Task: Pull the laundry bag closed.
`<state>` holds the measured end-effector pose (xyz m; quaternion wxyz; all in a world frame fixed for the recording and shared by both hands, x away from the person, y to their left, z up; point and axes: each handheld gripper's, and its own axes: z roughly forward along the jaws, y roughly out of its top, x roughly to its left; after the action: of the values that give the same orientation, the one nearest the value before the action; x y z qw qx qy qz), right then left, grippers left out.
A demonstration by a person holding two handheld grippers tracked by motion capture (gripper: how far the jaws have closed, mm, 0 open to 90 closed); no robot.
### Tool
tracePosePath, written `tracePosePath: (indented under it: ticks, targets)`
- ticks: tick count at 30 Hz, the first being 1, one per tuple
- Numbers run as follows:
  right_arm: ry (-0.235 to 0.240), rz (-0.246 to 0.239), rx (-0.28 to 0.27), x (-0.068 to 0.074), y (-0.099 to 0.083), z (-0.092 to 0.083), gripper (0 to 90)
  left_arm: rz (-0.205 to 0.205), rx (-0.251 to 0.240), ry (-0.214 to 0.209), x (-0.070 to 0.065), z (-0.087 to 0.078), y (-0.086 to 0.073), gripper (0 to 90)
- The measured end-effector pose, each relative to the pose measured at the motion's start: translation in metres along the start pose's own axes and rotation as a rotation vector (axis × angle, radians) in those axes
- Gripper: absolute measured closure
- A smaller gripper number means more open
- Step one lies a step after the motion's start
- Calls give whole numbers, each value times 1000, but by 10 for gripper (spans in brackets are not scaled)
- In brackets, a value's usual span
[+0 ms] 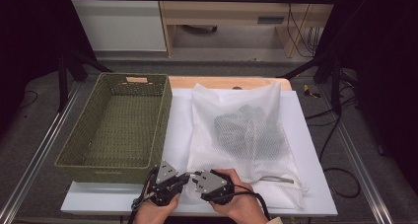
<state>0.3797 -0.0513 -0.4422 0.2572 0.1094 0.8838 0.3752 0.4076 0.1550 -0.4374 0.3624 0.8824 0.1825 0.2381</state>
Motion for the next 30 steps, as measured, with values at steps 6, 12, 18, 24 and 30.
tracePosePath:
  ticks: [6, 12, 18, 24, 30]
  targets:
    - [-5, -15, 1, 3, 2, 2, 777, -5, -3, -6, -1, -1, 1, 880]
    - [-24, -35, 18, 3, 2, 4, 806, -1, -7, -14, 0, -1, 2, 880]
    - [-31, -53, 31, 4, 2, 5, 813, -10, -10, -23, -1, 0, 1, 881]
    - [-35, -72, 56, 5, 3, 4, 817, -3, -8, -26, -1, 1, 2, 881]
    - [-31, -72, 68, 5, 3, 6, 815, -1, -5, -29, -1, 1, 1, 881]
